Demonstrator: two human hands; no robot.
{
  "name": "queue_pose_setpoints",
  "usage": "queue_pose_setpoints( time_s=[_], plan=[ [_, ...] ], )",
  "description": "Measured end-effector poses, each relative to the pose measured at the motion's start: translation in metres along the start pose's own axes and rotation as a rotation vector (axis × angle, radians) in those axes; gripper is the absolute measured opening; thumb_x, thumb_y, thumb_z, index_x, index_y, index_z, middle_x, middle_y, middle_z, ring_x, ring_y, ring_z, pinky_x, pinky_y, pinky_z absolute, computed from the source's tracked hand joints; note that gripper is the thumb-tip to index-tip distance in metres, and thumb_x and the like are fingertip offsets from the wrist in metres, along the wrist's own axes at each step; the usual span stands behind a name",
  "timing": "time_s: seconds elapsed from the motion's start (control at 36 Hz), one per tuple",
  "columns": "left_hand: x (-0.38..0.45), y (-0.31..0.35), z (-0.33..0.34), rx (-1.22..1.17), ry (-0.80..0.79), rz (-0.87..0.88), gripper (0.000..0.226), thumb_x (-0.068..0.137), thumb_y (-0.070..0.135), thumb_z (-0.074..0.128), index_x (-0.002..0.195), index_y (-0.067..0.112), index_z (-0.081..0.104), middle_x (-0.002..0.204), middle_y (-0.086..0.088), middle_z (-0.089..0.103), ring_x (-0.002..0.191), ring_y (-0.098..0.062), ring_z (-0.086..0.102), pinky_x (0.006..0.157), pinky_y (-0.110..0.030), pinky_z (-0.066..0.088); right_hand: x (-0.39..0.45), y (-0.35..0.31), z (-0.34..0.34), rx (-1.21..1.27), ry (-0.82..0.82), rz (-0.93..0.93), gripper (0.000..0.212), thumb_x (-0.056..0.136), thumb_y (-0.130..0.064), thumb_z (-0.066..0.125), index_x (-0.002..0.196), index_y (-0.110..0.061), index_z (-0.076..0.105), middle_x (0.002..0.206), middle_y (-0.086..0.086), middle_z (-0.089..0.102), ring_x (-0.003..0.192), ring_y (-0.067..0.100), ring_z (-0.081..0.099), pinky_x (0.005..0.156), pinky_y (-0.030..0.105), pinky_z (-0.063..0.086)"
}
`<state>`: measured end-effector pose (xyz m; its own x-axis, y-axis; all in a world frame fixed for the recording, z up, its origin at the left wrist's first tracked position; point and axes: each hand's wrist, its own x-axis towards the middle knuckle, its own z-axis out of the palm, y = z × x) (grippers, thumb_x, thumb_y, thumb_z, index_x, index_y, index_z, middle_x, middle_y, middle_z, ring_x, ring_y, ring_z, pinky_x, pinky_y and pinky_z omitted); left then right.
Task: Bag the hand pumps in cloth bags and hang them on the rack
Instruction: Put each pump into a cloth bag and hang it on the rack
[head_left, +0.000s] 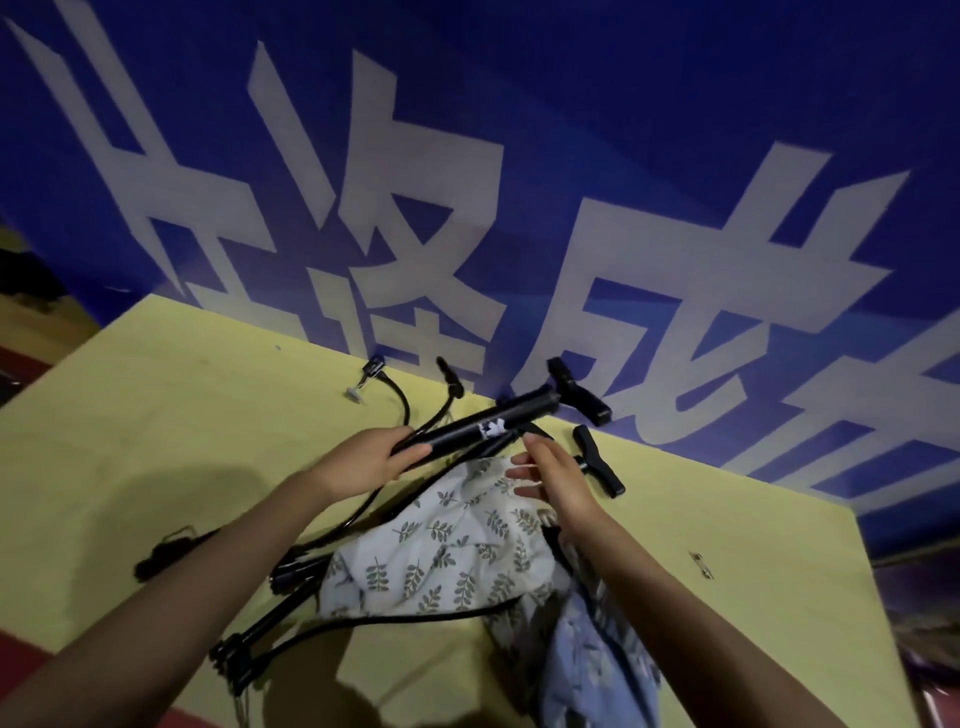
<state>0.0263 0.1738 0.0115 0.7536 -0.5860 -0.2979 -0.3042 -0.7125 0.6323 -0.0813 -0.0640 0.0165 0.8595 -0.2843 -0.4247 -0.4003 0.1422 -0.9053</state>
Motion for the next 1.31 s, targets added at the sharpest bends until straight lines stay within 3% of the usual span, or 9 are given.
queue_pose_setpoints(
  time_s=[0.11, 0.25, 0.42, 0.5, 0.58, 0.75, 0.86, 1.08, 1.31],
  plan=[
    [-0.021, 0.061, 0.001, 0.104, 0.037, 0.111, 0.031, 0.101, 0.047, 0.031, 0.081, 0.033, 0.051, 0.075, 0.009, 0.056, 0.071, -0.01, 0.054, 0.062, -0.029, 0.038, -0.026, -0.014, -0.008, 0.277, -0.041, 0.015, 0.043, 0.094, -0.037, 0.057, 0.116, 0.0, 0.058, 0.104, 0.017, 0.063, 0.099, 0.037, 0.068, 0.08, 0.043, 0.058],
    [-0.036, 0.105, 0.02, 0.151, -0.003, 0.188, 0.035, 0.102, 0.046, 0.032, 0.069, 0.036, 0.042, 0.068, 0.006, 0.052, 0.066, -0.015, 0.051, 0.063, -0.033, 0.038, -0.07, -0.012, -0.028, 0.461, -0.09, 0.025, 0.038, 0.091, -0.038, 0.057, 0.111, -0.007, 0.062, 0.108, 0.02, 0.067, 0.098, 0.038, 0.068, 0.085, 0.042, 0.055],
    [-0.047, 0.127, 0.052, 0.225, -0.059, 0.223, 0.044, 0.1, 0.05, 0.032, 0.108, 0.018, 0.061, 0.097, -0.004, 0.064, 0.087, -0.02, 0.06, 0.076, -0.038, 0.047, -0.102, 0.009, -0.05, 0.696, -0.005, 0.029, 0.027, 0.096, -0.025, 0.055, 0.108, -0.002, 0.056, 0.112, 0.023, 0.063, 0.096, 0.034, 0.07, 0.073, 0.034, 0.059],
    [-0.047, 0.135, 0.061, 0.242, -0.057, 0.252, 0.042, 0.102, 0.043, 0.035, 0.095, 0.012, 0.062, 0.084, 0.005, 0.056, 0.081, -0.016, 0.053, 0.072, -0.035, 0.042, -0.114, 0.018, -0.055, 0.657, 0.106, -0.016, 0.027, 0.097, -0.024, 0.053, 0.1, 0.003, 0.059, 0.092, 0.019, 0.071, 0.087, 0.033, 0.071, 0.07, 0.033, 0.06],
    [-0.048, 0.134, 0.066, 0.293, -0.032, 0.248, 0.035, 0.1, 0.044, 0.038, 0.103, 0.019, 0.063, 0.098, 0.006, 0.06, 0.09, -0.014, 0.055, 0.078, -0.036, 0.047, -0.12, 0.03, -0.062, 0.663, 0.176, -0.027, 0.025, 0.097, -0.024, 0.054, 0.095, 0.0, 0.059, 0.081, 0.014, 0.073, 0.083, 0.032, 0.072, 0.078, 0.036, 0.06],
    [-0.06, 0.115, 0.051, 0.313, 0.152, 0.202, 0.035, 0.097, 0.047, 0.042, 0.124, 0.028, 0.057, 0.12, 0.006, 0.056, 0.113, -0.013, 0.05, 0.094, -0.035, 0.044, -0.116, 0.039, -0.079, 0.801, 0.211, -0.031, 0.024, 0.097, -0.027, 0.053, 0.103, -0.004, 0.054, 0.116, 0.02, 0.063, 0.088, 0.032, 0.071, 0.088, 0.04, 0.055],
    [-0.071, 0.091, 0.028, 0.309, 0.359, 0.178, 0.032, 0.097, 0.04, 0.047, 0.121, 0.024, 0.06, 0.123, 0.003, 0.058, 0.118, -0.017, 0.05, 0.099, -0.039, 0.041, -0.113, 0.042, -0.09, 0.827, 0.223, -0.036, 0.04, 0.096, -0.034, 0.053, 0.128, -0.01, 0.046, 0.139, 0.019, 0.049, 0.092, 0.029, 0.072, 0.086, 0.036, 0.057],
    [-0.09, 0.047, 0.012, 0.229, 0.802, 0.051, 0.022, 0.09, 0.022, 0.059, 0.112, 0.021, 0.065, 0.117, -0.001, 0.057, 0.117, -0.025, 0.047, 0.104, -0.043, 0.032, -0.114, 0.031, -0.097, 0.89, 0.223, -0.006, 0.029, 0.096, -0.029, 0.053, 0.118, -0.012, 0.045, 0.136, 0.02, 0.05, 0.106, 0.034, 0.062, 0.069, 0.032, 0.061],
    [-0.093, 0.028, 0.009, -0.346, 0.87, -0.242, 0.038, 0.096, 0.028, 0.052, 0.131, 0.014, 0.051, 0.134, -0.013, 0.047, 0.119, -0.029, 0.049, 0.094, -0.037, 0.04, -0.11, 0.03, -0.096, 0.834, 0.31, -0.047, 0.031, 0.095, -0.033, 0.054, 0.119, -0.015, 0.045, 0.142, 0.014, 0.048, 0.078, 0.026, 0.073, 0.093, 0.039, 0.05]
  ],
)
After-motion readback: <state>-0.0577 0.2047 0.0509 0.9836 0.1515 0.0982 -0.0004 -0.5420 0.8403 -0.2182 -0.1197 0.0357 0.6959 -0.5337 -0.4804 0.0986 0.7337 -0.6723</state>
